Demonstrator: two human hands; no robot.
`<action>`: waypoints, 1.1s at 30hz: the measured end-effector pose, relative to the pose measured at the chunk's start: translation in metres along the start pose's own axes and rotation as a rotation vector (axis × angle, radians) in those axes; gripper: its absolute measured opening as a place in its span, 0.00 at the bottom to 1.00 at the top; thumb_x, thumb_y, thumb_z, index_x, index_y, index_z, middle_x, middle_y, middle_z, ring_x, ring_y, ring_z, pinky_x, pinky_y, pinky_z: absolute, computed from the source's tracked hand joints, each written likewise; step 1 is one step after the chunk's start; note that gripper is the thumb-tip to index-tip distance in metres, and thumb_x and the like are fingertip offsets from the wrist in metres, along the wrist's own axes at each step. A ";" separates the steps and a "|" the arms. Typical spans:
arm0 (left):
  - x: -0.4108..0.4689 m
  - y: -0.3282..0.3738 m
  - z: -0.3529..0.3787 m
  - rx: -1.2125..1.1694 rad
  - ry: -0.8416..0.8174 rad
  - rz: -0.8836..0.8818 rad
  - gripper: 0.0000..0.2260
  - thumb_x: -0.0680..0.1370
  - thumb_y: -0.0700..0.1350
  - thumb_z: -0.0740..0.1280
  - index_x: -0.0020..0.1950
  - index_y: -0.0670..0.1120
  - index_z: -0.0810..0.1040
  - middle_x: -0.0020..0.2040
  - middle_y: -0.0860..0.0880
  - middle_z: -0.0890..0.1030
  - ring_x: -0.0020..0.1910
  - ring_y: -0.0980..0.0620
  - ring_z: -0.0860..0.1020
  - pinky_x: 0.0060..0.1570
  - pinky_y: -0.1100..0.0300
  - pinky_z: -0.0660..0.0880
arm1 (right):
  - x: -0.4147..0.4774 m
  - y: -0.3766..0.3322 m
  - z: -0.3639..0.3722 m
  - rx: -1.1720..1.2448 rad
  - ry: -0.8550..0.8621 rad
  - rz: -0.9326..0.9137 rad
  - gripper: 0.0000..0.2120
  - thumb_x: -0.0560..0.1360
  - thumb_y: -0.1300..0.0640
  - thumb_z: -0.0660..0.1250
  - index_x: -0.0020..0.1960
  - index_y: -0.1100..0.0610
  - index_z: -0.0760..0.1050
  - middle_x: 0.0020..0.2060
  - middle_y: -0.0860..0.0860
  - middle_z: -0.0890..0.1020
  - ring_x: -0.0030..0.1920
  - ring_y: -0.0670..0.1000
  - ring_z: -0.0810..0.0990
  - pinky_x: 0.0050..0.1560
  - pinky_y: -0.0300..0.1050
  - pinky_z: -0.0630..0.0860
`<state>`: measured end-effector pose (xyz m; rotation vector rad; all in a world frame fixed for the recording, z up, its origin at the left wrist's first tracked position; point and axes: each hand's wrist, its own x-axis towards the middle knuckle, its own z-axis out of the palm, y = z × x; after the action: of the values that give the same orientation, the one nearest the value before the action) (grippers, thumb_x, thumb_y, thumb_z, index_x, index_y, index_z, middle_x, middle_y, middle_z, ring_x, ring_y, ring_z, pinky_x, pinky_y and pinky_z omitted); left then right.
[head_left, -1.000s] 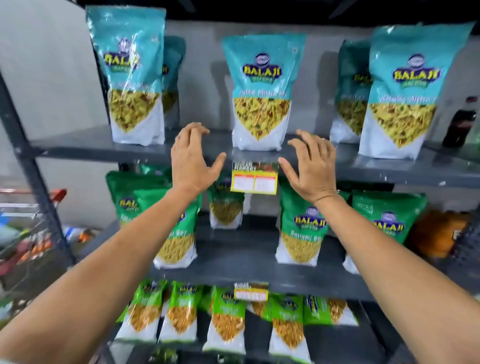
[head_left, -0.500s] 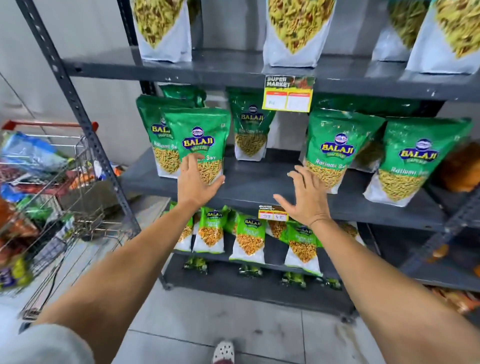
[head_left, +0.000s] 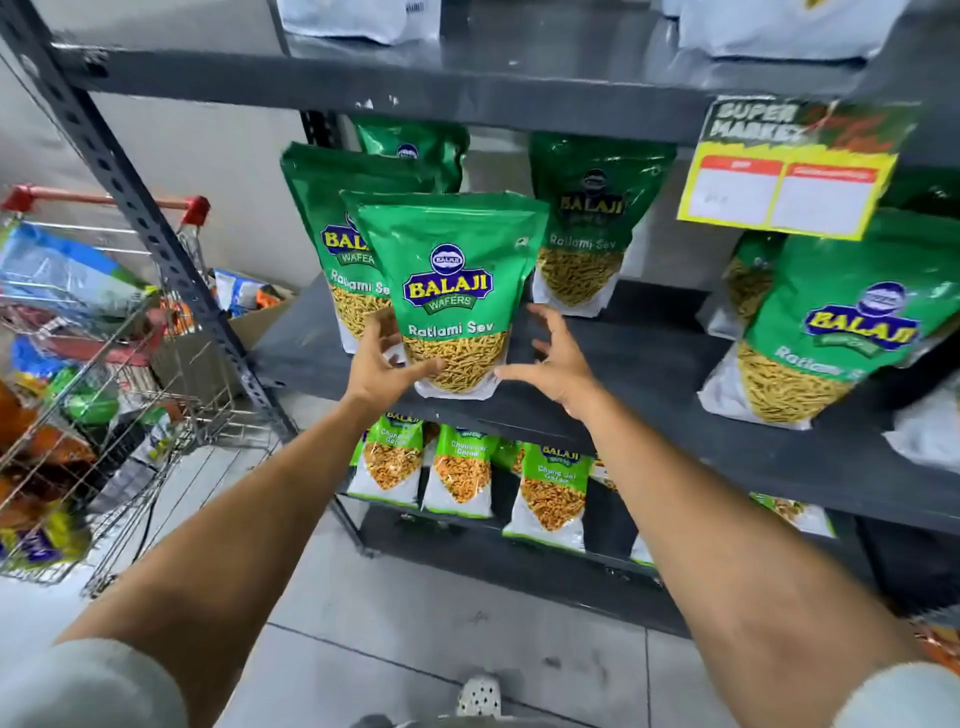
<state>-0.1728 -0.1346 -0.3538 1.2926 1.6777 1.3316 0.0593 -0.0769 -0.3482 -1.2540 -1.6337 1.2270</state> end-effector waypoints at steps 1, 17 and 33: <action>-0.002 0.005 0.001 -0.017 -0.029 0.007 0.36 0.65 0.42 0.80 0.68 0.46 0.65 0.59 0.50 0.77 0.58 0.53 0.75 0.63 0.55 0.74 | 0.001 -0.002 0.002 0.015 -0.019 0.000 0.46 0.59 0.59 0.81 0.71 0.47 0.61 0.73 0.49 0.63 0.67 0.54 0.70 0.60 0.47 0.72; 0.049 0.051 0.089 0.021 -0.177 0.226 0.30 0.62 0.44 0.82 0.58 0.47 0.72 0.52 0.55 0.81 0.49 0.67 0.80 0.52 0.64 0.78 | 0.027 -0.009 -0.082 0.003 0.138 -0.018 0.32 0.58 0.64 0.81 0.57 0.50 0.72 0.52 0.48 0.81 0.50 0.39 0.80 0.46 0.32 0.78; 0.029 0.038 0.123 0.165 -0.277 0.253 0.35 0.61 0.59 0.79 0.62 0.48 0.71 0.58 0.47 0.80 0.57 0.50 0.79 0.59 0.51 0.78 | -0.012 0.037 -0.093 -0.085 0.276 0.064 0.42 0.57 0.51 0.81 0.67 0.50 0.66 0.63 0.49 0.77 0.63 0.49 0.75 0.63 0.47 0.72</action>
<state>-0.0604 -0.0659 -0.3511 1.7468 1.4929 1.1049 0.1585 -0.0622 -0.3580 -1.4679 -1.4658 0.9803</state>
